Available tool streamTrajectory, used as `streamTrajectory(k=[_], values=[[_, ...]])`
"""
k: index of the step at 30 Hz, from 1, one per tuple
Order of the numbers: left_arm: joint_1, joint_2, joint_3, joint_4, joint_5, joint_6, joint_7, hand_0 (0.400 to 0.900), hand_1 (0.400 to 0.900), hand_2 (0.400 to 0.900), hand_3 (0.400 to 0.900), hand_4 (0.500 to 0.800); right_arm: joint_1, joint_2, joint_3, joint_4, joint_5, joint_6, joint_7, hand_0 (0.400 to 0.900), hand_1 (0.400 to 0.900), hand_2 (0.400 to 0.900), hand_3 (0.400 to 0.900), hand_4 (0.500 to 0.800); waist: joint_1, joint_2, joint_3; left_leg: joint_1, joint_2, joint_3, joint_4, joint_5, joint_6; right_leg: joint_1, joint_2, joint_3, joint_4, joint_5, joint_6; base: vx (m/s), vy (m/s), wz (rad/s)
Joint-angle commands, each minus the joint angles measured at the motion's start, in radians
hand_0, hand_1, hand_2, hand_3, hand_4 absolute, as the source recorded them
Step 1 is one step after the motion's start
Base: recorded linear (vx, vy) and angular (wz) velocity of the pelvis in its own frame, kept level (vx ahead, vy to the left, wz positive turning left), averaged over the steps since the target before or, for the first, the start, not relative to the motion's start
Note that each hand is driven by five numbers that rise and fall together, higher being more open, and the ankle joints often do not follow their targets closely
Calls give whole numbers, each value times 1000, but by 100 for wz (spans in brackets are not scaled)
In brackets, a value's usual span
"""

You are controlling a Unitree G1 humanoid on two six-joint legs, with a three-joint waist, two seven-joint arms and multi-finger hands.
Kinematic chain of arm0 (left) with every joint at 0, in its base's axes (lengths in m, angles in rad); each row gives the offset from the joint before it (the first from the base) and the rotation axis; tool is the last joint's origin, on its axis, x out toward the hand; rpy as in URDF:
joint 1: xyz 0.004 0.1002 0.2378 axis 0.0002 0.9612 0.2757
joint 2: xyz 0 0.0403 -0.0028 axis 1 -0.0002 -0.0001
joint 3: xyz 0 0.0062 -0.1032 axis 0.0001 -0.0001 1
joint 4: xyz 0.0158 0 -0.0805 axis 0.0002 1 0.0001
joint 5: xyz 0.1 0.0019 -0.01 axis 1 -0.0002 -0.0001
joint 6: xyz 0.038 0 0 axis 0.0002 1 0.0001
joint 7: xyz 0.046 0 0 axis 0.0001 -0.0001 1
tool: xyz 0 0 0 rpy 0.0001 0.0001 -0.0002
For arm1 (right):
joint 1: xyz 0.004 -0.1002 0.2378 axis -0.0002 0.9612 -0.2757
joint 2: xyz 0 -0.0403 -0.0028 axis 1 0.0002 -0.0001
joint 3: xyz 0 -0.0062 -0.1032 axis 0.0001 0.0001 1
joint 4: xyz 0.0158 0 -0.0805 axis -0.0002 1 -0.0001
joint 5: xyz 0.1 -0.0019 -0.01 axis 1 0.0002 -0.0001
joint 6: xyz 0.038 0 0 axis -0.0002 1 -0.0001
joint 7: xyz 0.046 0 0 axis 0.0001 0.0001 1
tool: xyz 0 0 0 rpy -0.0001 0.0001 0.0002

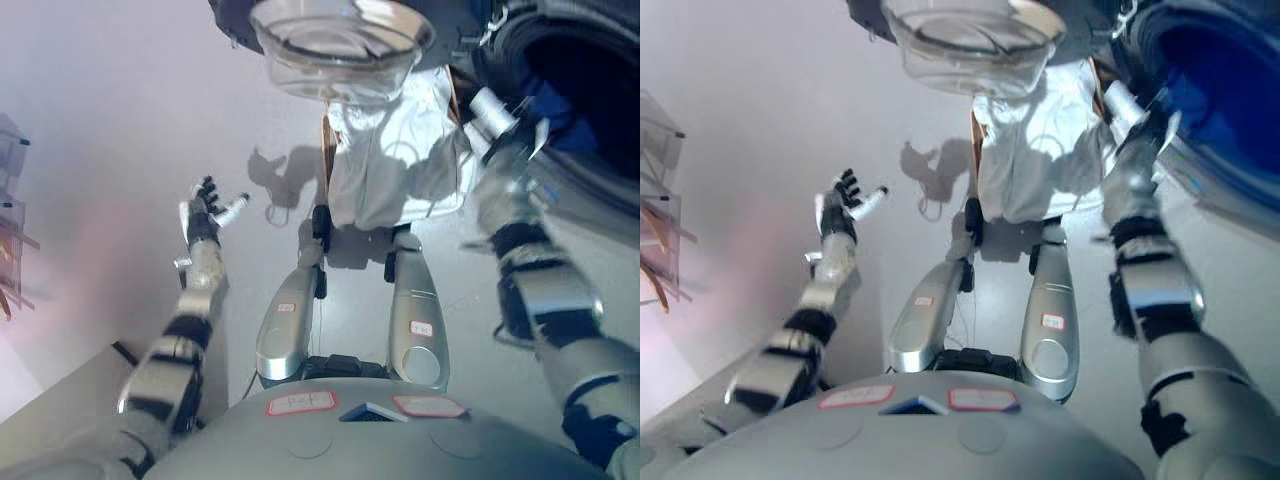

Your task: Put the clothes in the basket into the washing machine.

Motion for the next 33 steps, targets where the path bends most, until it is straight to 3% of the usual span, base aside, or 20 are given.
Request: streamTrajectory(k=[1,5,11,15,23,26,33], values=[[98,39,15,218,-41,24,6,900,900,900,900,800,76,88,62,-14,-63,-10,56,900,900,900,900,800,57,-7,-13,-72,-39,-9,39,26,-11,95,12,-34,-91,53,45,-62,-17,5],[58,10,48,323,-32,44,22,900,900,900,900,800,187,155,40,32,-75,-19,56,900,900,900,900,800,41,-33,-10,-59,-39,-15,45,16,-6,131,6,-49,-120,66,47,-58,-17,6],[77,-5,57,308,-14,48,51,900,900,900,900,800,260,153,-37,108,-132,-6,6,900,900,900,900,800,33,-69,-18,12,-32,-26,17,17,-5,213,1,-74,-158,79,58,-24,12,10],[102,4,67,325,31,70,45,900,900,900,900,800,342,117,-16,172,-366,62,-26,900,900,900,900,800,21,-111,-51,106,-30,-40,-23,21,-8,315,0,-88,-202,88,68,42,19,12],[114,1,65,489,193,148,-78,900,900,900,900,800,487,50,50,212,-724,147,27,900,900,900,900,800,-18,-165,-150,267,-30,-33,-78,-7,0,472,-7,-95,-295,112,94,55,50,-4],[106,0,67,540,242,171,-92,900,900,900,900,800,528,61,18,217,-714,153,48,900,900,900,900,800,-27,-182,-174,319,-27,-21,-87,-22,7,517,-8,-91,-290,103,97,85,47,-11],[126,3,79,548,286,185,-102,900,900,900,900,800,608,93,-45,204,-671,146,58,900,900,900,900,800,-39,-206,-220,412,-26,0,-91,-66,26,603,-11,-83,-296,85,106,72,36,-10]])
